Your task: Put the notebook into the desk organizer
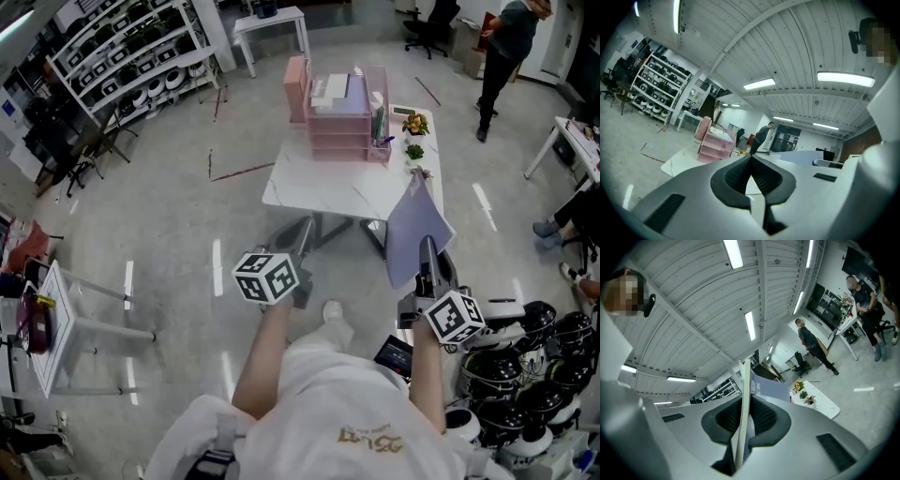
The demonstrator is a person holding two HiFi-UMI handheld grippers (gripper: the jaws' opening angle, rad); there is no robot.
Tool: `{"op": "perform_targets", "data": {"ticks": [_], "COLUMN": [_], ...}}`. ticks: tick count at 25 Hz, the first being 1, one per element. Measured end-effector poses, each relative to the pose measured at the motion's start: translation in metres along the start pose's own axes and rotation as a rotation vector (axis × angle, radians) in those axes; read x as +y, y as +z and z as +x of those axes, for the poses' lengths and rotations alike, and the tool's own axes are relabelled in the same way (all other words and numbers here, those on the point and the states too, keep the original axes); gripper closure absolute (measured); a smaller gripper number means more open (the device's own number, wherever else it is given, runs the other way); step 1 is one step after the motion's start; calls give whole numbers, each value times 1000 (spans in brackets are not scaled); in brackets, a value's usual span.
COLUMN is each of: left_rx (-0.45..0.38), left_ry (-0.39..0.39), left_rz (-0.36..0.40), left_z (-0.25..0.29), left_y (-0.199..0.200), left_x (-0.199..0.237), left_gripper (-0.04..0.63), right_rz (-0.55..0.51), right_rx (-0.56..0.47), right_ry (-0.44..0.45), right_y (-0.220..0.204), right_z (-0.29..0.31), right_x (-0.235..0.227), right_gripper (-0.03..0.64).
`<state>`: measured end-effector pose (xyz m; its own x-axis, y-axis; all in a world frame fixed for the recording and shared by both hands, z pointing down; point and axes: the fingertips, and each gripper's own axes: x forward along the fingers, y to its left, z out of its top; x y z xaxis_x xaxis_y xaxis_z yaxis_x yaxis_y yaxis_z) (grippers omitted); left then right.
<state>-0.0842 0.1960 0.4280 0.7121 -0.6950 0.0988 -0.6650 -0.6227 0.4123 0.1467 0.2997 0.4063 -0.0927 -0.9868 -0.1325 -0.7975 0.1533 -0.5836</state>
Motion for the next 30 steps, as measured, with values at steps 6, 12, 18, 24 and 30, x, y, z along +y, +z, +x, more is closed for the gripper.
{"op": "perform_targets", "data": {"ticks": [6, 12, 18, 24, 30], "left_rx": [6, -14, 16, 50, 70], "left_ry": [10, -29, -92, -129, -150], "left_rz": [-14, -25, -52, -47, -48], "left_z": [57, 161, 259, 326, 363], "left_y": [8, 49, 94, 121, 128], "left_x": [32, 80, 129, 164, 181], "left_gripper": [578, 578, 578, 578, 578], "right_rz": [-6, -27, -35, -60, -73], "right_rx": [-9, -29, -67, -92, -105], "right_ry": [7, -3, -2, 0, 2], "right_y": [11, 27, 54, 72, 78], "right_z": [57, 162, 276, 360, 401], "right_x": [-23, -61, -81, -93, -103], "right_gripper": [572, 572, 572, 574, 574]}}
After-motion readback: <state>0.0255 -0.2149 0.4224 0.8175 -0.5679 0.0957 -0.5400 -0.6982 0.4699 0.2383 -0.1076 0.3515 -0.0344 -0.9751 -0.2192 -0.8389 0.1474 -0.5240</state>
